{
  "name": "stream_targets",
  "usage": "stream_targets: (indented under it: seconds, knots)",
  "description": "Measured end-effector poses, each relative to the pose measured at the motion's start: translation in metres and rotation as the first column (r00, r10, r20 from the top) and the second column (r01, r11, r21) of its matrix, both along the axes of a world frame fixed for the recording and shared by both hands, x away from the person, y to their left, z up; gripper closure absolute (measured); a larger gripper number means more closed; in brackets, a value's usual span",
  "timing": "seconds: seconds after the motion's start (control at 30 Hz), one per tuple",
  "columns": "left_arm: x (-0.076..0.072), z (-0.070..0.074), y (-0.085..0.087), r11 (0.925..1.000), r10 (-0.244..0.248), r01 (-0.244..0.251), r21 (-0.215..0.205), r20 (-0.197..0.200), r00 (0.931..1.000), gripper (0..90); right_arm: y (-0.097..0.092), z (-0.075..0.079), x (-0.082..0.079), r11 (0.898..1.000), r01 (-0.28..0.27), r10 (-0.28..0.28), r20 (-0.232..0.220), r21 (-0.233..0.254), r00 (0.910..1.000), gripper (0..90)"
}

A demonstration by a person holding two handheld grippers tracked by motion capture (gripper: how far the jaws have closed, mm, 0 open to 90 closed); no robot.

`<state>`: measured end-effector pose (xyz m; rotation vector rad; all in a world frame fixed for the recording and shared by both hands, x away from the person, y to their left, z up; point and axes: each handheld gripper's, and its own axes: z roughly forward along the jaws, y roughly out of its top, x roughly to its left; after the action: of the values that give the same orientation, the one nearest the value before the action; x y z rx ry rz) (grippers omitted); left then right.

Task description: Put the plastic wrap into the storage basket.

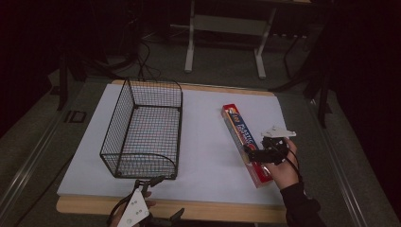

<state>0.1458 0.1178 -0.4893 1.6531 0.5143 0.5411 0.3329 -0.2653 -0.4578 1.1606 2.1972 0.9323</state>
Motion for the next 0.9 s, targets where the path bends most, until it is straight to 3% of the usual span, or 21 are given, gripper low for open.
stream_targets:
  seconds: [0.27, 0.5, 0.57, 0.73, 0.9]
  knots:
    - [0.0, 0.0, 0.0, 1.0, -0.003, 0.003, 0.002, 0.001, 1.0, 0.7, 0.004, -0.009, 0.024, 0.999, 0.035, -0.037, -0.06, -0.038, 0.9975, 10.7]
    - [0.0, 0.0, 0.0, 1.0, -0.001, 0.001, 0.002, -0.003, 1.0, 0.7, 0.007, -0.014, 0.041, 0.998, 0.053, -0.058, -0.107, -0.043, 0.9926, 10.8]
    - [0.0, 0.0, 0.0, 1.0, -0.003, 0.003, 0.004, -0.001, 1.0, 0.7, 0.008, -0.018, 0.05, 0.997, 0.057, -0.064, -0.142, -0.051, 0.9878, 10.8]
    - [0.0, 0.0, 0.0, 1.0, -0.002, 0.002, 0.003, -0.002, 1.0, 0.7, 0.009, -0.021, 0.058, 0.996, 0.064, -0.072, -0.167, -0.054, 0.9832, 13.2]
    - [0.0, 0.0, 0.0, 1.0, -0.003, 0.003, 0.003, -0.003, 1.0, 0.7, 0.011, -0.027, 0.069, 0.993, 0.093, -0.109, -0.24, -0.075, 0.9646, 14.6]
